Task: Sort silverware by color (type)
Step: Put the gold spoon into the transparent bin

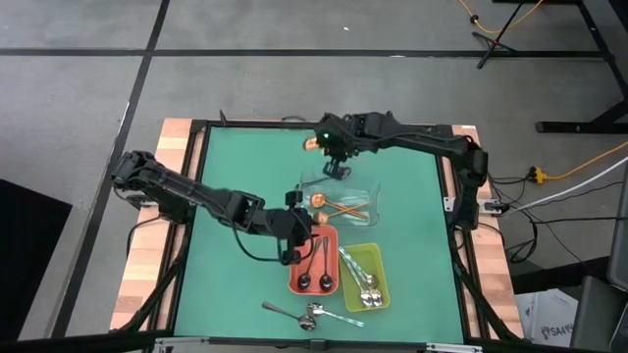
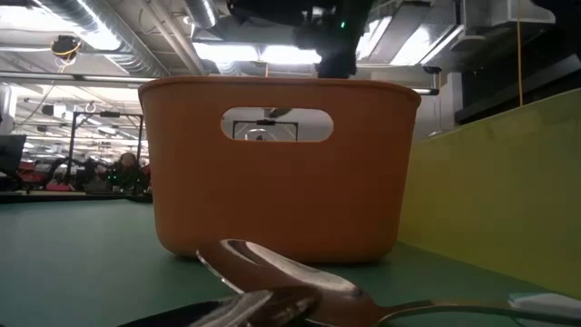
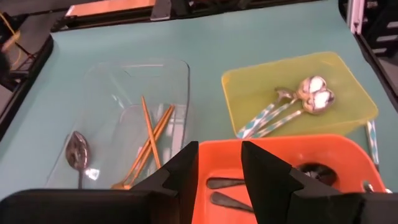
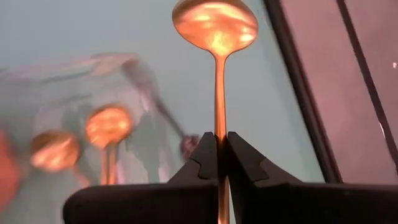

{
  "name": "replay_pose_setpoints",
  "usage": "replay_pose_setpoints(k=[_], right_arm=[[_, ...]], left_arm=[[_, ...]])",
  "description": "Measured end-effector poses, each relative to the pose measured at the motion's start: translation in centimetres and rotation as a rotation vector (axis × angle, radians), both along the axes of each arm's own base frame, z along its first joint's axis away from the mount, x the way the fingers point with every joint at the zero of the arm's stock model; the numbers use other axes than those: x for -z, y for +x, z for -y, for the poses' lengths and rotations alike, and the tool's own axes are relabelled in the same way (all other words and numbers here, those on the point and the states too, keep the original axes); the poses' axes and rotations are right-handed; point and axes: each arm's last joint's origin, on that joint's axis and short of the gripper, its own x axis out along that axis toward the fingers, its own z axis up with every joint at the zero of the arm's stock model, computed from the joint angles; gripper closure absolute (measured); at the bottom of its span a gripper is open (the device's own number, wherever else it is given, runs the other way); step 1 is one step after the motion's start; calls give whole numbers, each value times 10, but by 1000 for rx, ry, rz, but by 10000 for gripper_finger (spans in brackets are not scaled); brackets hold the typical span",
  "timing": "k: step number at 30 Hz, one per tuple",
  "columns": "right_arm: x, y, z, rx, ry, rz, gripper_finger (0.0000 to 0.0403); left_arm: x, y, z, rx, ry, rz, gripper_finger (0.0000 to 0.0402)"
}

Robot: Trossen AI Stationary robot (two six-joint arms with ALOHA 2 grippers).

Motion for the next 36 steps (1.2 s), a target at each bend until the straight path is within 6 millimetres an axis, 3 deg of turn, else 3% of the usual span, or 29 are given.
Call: replay_pose_setpoints(k=[8,17,28,36], right_arm=[[-6,-1,-55,-89,30,-88,402],[24,-1,-100,-136,0,-155,402],[69,3,-107,-142,12,-138,402],[91,0,-106,-156,7,-159,402]], left_arm=[[0,-2,8,25,0,0,285],[0,-5,18,53,0,1,285],[0,-7,23,71,-1,1,285],[0,-7,23,67,3,3,285]])
